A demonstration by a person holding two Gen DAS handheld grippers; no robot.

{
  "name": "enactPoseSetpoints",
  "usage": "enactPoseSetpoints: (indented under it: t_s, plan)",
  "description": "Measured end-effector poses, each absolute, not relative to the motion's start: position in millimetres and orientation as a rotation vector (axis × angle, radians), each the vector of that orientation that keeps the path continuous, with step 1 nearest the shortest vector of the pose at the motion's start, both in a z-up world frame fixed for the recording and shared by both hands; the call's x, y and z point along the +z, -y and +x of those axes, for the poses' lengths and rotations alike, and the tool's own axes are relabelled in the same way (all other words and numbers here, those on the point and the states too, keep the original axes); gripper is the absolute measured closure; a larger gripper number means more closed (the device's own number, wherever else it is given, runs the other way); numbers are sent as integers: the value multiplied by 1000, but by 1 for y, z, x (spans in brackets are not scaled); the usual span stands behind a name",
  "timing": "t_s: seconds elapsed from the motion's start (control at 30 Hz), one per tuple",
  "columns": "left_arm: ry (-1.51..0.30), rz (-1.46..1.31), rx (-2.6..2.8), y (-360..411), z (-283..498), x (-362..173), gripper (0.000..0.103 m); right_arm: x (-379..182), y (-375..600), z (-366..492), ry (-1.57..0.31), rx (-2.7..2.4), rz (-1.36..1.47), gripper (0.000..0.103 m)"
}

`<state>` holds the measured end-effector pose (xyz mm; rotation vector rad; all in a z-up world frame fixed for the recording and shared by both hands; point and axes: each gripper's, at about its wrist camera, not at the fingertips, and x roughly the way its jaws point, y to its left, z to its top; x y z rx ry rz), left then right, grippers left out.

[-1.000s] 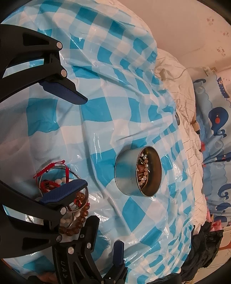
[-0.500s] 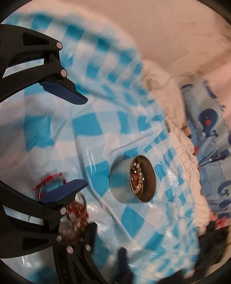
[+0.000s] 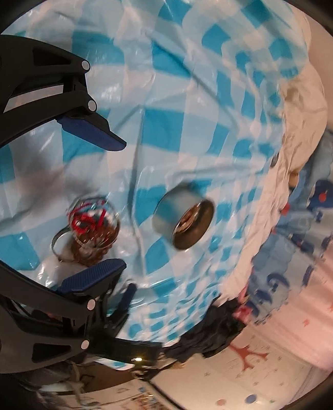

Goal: Organize jewelry
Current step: 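Grasp a red string bracelet with the left gripper while the right gripper grasps a silver bangle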

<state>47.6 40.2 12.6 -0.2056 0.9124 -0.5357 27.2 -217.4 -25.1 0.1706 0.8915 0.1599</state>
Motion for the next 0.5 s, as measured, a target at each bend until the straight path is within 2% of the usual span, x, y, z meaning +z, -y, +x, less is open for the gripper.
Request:
enactPoseSetpoints:
  t_s: [0.13, 0.17, 0.2, 0.23, 0.27, 0.3, 0.33, 0.4, 0.5]
  plan:
    - [-927, -157, -555, -21, 48, 4, 22, -25, 212, 29, -895, 156, 173, 7]
    - [-928, -144, -557, -19, 47, 4, 26, -25, 213, 29, -896, 156, 173, 7]
    - [-938, -111, -561, -14, 47, 1, 37, -25, 213, 29, -894, 157, 173, 7]
    - [-950, -91, -565, -11, 47, -2, 52, -25, 210, 30, -894, 156, 172, 7]
    - [-973, -59, -569, -7, 47, -5, 62, -25, 210, 30, -894, 156, 172, 7]
    - [-985, -41, -568, -5, 47, -8, 79, -26, 210, 31, -895, 157, 172, 7]
    - [-995, -18, -564, -3, 47, -10, 90, -26, 211, 31, -896, 156, 171, 7]
    - [-994, -3, -571, -3, 46, -9, 101, -26, 209, 31, -896, 156, 171, 7]
    - [-966, -28, -595, -9, 44, 1, 101, -27, 207, 32, -896, 165, 172, 7]
